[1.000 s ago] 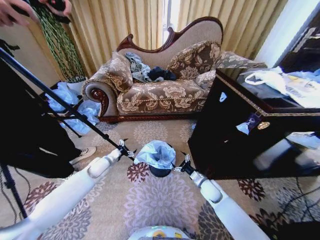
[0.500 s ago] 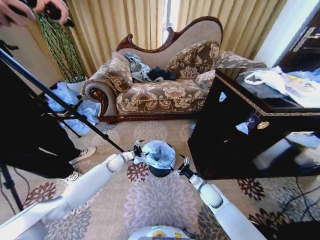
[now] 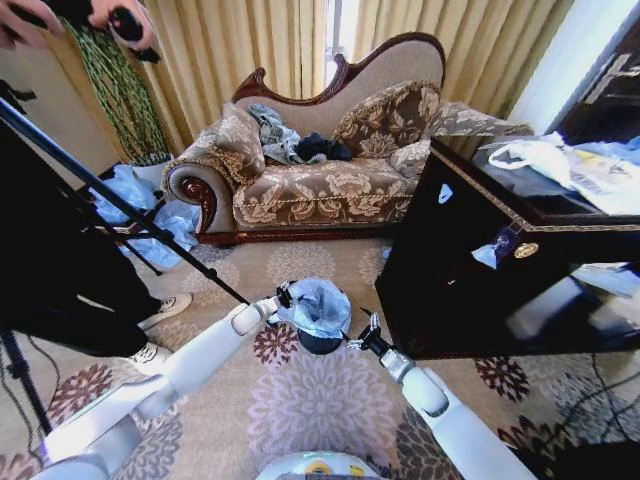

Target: Place a garbage bag over the trash bin.

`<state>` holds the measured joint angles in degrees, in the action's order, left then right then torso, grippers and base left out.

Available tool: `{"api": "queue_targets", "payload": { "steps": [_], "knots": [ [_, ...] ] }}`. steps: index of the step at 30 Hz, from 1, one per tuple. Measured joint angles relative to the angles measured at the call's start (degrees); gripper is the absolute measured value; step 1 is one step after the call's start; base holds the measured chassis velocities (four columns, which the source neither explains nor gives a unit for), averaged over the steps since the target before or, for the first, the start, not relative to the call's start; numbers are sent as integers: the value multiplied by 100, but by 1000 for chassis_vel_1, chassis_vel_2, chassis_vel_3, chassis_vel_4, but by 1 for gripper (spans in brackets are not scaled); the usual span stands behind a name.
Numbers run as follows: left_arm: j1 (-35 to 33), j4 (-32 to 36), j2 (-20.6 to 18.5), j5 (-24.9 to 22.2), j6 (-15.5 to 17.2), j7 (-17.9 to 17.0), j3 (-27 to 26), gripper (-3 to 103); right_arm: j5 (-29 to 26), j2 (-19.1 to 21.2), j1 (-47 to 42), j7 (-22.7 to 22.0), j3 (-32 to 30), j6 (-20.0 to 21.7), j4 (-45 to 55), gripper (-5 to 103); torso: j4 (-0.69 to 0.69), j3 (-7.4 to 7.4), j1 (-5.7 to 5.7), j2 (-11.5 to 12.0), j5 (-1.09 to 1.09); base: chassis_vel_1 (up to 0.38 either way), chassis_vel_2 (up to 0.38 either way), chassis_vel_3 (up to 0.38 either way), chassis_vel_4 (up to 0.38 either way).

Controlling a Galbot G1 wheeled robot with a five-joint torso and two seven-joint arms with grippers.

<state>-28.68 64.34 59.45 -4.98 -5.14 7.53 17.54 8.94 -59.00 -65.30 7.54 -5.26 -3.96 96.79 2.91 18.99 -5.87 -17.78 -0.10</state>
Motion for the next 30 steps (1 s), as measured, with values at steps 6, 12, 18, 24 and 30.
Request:
{"api": "queue_targets", "payload": {
  "steps": [6,12,18,24,30],
  "knots": [
    [-38,-302,222,-477,-11,-163,-519,28,10,-40,91,-7,312,-142,28,100,-1,0,0,0,1,0,0,0,0],
    [39,-985,658,-1398,-60,-201,-904,2,58,-179,439,-7,670,-307,-197,100,-1,0,0,0,0,0,0,0,0],
    [129,-1294,866,-1960,-54,-201,-1066,0,50,-224,695,3,863,-346,-342,100,0,0,0,0,0,0,0,0,0],
    [183,-1288,953,-2959,286,-152,-1209,0,3,-306,1256,113,1081,-556,-701,100,0,0,0,0,0,0,0,0,0],
    [192,-1278,1034,-3606,542,-99,-1339,0,465,-545,1832,-70,1182,-691,-1136,100,-1,0,0,0,-1,0,0,0,0]
  ]
}}
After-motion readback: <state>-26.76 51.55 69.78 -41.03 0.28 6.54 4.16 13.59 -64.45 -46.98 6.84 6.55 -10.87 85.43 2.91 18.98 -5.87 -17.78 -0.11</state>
